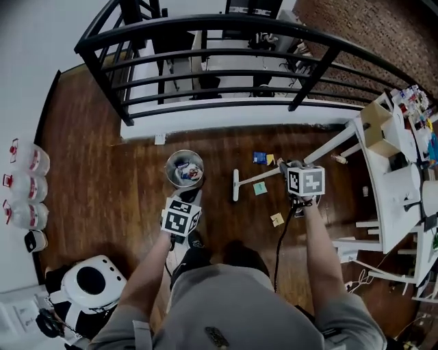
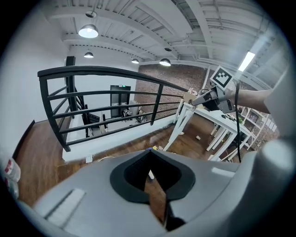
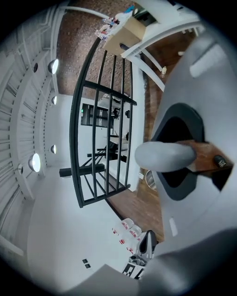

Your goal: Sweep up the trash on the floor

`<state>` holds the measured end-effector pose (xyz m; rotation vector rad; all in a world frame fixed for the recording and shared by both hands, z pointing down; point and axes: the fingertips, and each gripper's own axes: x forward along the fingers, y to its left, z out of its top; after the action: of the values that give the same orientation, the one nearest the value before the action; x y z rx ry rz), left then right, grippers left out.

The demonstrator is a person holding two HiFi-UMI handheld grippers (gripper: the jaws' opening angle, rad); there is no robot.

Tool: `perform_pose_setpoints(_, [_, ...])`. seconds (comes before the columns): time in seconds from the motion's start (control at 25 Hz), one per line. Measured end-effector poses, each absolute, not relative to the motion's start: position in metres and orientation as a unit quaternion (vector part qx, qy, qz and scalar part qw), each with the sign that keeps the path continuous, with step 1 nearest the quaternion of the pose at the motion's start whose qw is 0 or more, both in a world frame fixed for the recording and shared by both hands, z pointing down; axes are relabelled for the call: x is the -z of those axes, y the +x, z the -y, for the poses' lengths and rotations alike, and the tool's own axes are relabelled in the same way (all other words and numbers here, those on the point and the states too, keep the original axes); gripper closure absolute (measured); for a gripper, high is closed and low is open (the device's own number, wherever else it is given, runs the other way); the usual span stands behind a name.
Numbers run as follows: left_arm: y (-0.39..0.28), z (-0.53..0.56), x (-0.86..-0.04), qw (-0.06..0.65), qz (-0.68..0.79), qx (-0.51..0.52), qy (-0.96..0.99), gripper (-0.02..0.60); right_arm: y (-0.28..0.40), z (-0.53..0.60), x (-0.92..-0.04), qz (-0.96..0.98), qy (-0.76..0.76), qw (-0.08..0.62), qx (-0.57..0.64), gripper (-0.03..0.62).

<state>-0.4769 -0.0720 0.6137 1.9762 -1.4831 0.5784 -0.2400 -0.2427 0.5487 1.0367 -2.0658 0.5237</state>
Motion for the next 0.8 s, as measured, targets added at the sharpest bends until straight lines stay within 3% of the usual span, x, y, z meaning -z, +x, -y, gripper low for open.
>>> perform_pose_setpoints(0.44, [-0.511,0.145,-0.623,0.310,0.550,-0.234,0.739,0.575,-0.282,0.298,-0.546,0.824,0.373,0.366,-0.218,0.497])
perform_pose_setpoints(0.8, [-0.564,0.192,-0.613,0.304,0.579,-0.227,0.722,0.575,-0.374,0.349,-0.524,0.862,0.315,0.357,-0.174,0.497])
